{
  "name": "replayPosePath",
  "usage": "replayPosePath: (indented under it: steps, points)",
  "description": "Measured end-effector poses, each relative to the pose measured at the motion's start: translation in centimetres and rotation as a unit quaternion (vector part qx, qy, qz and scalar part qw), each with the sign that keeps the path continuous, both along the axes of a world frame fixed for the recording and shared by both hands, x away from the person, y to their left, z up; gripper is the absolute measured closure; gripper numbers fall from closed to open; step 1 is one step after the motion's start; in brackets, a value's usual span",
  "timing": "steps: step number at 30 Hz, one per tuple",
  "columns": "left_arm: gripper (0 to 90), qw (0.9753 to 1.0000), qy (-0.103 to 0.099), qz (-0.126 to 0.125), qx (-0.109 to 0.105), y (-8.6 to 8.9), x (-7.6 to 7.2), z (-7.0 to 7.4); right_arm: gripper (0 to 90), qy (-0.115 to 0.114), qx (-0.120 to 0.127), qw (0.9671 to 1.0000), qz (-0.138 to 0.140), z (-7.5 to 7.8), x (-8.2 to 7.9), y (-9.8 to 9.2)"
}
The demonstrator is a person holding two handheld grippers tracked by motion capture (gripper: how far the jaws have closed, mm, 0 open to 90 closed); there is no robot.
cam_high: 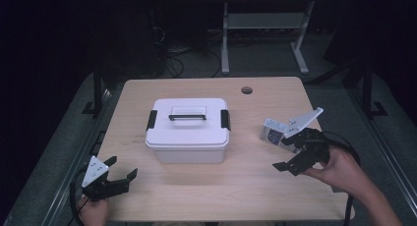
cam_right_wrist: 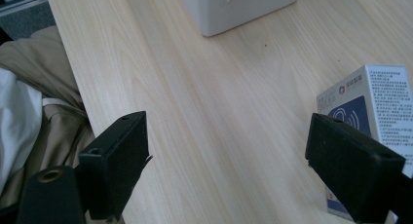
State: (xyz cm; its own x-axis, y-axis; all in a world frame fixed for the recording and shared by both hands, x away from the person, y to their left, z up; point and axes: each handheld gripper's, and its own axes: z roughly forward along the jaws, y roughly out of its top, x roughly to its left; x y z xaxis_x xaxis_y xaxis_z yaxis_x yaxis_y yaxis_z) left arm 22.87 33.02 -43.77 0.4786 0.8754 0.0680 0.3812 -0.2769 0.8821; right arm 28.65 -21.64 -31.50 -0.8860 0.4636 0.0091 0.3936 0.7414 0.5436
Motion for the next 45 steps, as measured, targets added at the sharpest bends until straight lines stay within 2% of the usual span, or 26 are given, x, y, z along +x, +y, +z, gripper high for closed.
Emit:
replayPosePath:
  steps: [13,32,45]
  points:
    - [13.3,1.0000,0.000,0.000,0.000,0.1,0.0,0.0,15.8,-0.006,-0.018,0.9992,0.035,2.8,1.8,3.4]
    - [13.3,1.0000,-0.002,-0.001,-0.005,0.1,-0.2,0.1,16.0,-0.004,-0.037,0.9967,0.072,4.0,4.4,7.9]
    - [13.3,1.0000,-0.001,0.000,-0.006,0.3,-0.1,0.1,17.0,-0.010,-0.032,0.9946,0.098,5.0,5.6,11.0]
